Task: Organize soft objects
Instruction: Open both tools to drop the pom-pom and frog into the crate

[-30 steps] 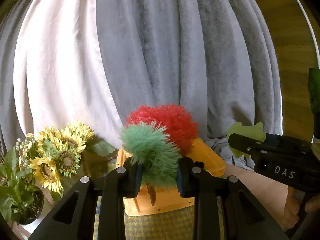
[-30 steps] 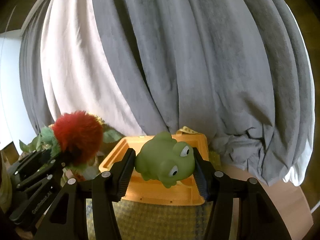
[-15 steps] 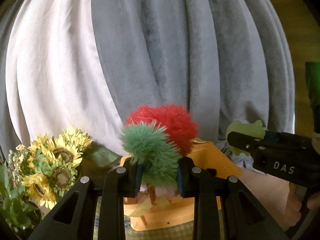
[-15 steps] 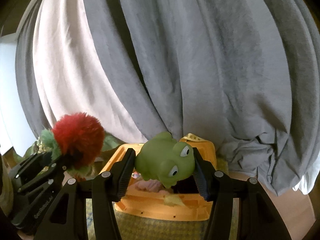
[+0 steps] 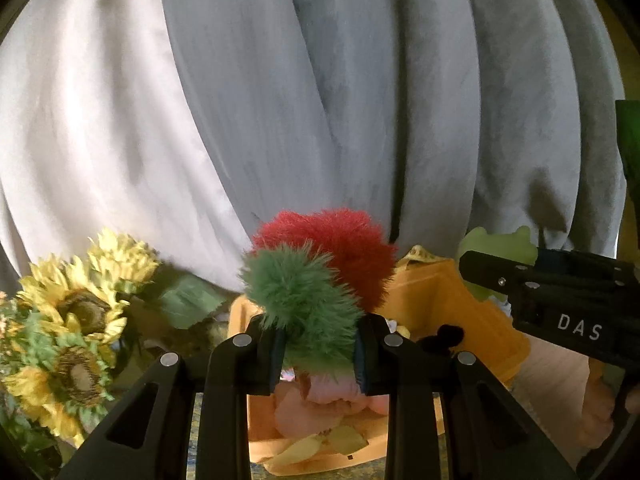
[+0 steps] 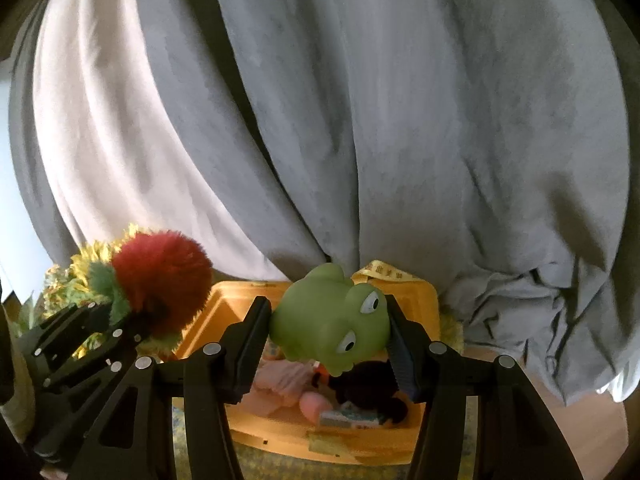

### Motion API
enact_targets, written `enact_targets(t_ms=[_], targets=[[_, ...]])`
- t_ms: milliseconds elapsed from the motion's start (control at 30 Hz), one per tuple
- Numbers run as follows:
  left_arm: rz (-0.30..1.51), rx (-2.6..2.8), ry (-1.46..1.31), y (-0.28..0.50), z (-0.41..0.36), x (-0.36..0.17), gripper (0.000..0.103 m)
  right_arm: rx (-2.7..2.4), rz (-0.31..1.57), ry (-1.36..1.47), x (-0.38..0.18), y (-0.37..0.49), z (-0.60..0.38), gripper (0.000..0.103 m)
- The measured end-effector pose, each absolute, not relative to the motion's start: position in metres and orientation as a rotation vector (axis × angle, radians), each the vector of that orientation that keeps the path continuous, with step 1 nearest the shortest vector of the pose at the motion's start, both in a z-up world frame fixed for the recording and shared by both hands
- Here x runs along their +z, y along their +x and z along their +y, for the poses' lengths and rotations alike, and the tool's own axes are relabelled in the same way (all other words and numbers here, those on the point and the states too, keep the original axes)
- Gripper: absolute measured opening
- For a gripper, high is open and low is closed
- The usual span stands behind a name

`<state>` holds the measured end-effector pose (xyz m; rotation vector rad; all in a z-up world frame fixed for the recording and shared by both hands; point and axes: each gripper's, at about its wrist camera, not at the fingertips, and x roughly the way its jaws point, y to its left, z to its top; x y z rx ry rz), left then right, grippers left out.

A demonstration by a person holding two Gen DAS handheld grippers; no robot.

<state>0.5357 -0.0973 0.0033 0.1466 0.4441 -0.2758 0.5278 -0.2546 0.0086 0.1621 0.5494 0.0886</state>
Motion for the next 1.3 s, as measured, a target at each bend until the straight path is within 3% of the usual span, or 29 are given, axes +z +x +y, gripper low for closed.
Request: enact_targets(t_ms=[600, 833, 900, 967, 1300], targets=[[0.696, -0.281, 0.216, 0.598, -0.11, -0.055, 0.03, 0.076, 0.778, 0.136, -0.042, 0.601, -0.248, 0.056], [0.773, -0.282, 0.216, 0.606, -0.111, -0.071, 0.046, 0.067, 0.845, 0.141, -0.06, 0.614, -0.25, 0.058], [0.768, -0.272, 0.213, 0.604, -0.111, -0.069, 0.055, 0.064, 0.855, 0.14, -0.063, 0.614, -0.25, 0.069], [0.766, -0.265, 0.2, 0.602, -0.109, -0.067, 0.059, 0.06, 0.854, 0.135, -0.065, 0.612, -0.25, 0.073], [0.697, -0.175, 0.148, 0.57, -0.089, -0.036, 0.068, 0.018, 0.821, 0.098, -0.053, 0.579, -0.25, 0.073]])
